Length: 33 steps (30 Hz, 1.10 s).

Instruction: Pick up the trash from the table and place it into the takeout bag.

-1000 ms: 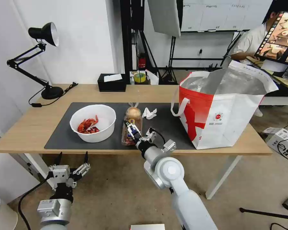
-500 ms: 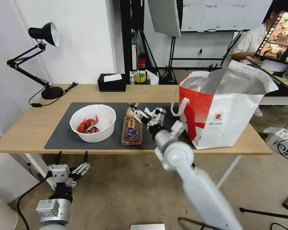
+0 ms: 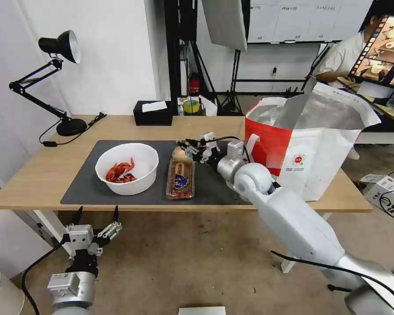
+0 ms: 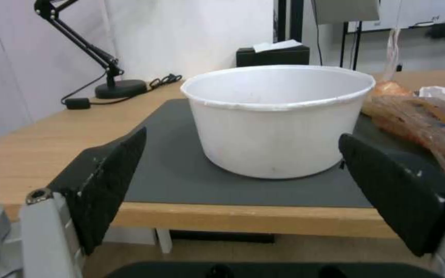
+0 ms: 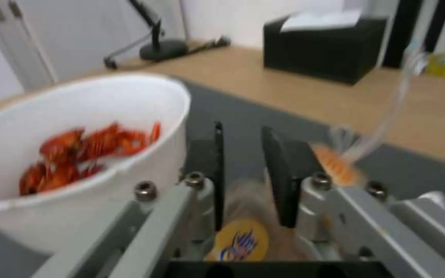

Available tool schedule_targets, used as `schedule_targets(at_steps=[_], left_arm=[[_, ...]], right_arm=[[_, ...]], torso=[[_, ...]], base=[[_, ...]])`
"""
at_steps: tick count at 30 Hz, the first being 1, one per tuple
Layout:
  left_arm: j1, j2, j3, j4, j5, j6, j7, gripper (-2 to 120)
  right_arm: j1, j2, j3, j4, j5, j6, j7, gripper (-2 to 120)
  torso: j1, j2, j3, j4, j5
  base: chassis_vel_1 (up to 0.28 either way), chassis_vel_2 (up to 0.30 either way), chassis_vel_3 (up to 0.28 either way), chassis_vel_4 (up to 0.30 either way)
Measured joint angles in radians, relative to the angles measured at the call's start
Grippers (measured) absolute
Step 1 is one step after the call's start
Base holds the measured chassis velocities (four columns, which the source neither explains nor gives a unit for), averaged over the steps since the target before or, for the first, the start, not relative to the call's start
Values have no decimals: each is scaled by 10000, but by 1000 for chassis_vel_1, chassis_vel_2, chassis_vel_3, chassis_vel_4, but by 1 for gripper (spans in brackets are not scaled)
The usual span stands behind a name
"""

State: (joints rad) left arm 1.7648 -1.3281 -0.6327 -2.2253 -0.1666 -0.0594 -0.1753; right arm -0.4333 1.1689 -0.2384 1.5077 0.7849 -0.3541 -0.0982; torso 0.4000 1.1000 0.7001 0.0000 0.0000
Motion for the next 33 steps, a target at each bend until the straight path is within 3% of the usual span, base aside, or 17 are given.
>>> schedule_targets(at_steps=[4,33], left_arm=[[-36,69,-82,88,-174,9,4,100],[-193,81,115,79,-180,26,41,100]], right_arm=[[106,194,-345,-542,59,-115,-120,0],[252,420,-593,-1312,527,-605,12,0]], torso=[[0,0,0,1,0],[0,0,-1,-1,0]], base=[[0,0,0,0],[0,0,0,0]])
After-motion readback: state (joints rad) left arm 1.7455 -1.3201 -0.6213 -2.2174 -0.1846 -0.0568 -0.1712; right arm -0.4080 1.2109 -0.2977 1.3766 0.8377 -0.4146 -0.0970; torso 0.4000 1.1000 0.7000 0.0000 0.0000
